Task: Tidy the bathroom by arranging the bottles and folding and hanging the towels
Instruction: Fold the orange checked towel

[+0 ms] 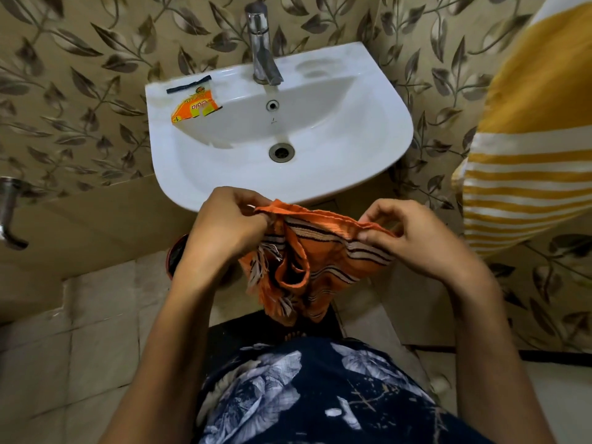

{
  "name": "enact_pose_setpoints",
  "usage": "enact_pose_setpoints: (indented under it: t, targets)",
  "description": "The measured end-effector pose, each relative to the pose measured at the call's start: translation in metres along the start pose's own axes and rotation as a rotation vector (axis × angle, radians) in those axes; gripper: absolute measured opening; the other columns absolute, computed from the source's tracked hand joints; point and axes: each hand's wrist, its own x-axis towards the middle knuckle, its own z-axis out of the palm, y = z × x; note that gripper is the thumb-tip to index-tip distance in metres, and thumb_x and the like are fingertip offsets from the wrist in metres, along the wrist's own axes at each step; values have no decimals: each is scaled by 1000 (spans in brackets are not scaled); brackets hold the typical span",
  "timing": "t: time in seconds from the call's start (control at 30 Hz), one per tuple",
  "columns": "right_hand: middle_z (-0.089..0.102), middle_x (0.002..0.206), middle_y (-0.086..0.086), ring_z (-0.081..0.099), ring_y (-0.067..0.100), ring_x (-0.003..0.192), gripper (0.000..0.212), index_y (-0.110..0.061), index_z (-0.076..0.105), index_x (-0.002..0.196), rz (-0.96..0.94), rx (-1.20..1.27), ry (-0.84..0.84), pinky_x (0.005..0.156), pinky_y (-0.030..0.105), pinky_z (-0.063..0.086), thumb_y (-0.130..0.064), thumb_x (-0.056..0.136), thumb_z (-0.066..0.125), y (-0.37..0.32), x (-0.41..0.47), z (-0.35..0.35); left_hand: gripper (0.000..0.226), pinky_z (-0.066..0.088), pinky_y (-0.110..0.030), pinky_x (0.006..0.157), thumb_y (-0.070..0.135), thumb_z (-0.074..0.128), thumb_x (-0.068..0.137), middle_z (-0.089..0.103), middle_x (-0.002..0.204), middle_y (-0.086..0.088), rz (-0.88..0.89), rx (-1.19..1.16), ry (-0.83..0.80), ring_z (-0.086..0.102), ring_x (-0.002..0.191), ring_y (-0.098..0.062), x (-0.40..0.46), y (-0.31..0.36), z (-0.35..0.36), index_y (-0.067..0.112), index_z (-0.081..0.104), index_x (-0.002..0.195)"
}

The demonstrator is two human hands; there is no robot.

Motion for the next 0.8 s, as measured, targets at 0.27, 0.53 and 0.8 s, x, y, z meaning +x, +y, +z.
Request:
enact_pose_setpoints:
  t: [0.27,0.53,0.8]
  targets:
    - [57,74,-5,59,15,64,12,-23,49,86,138,29,131,57,26,45,-25,97,46,3,10,17,20,36,-17,43,15,66,83,67,62,6,-47,-97,104,52,44,0,9,-17,-1,27,61,99]
    - [60,70,6,49,7,31,23,-28,38,84,309,449,143,34,18,38,-14,94,54,2,10,30,15,39,-19,40,12,63,82,69,67,3,-82,-90,149,49,41,-8,8,-34,-4,26,57,88]
    - [66,72,-2,55,3,46,26,-26,66,70,243,412,63,49,13,50,-5,84,67,-16,7,42,18,50,-29,51,13,68,81,72,78,-10,-97,-216,79,63,59,-21,-7,-25,2,24,55,84]
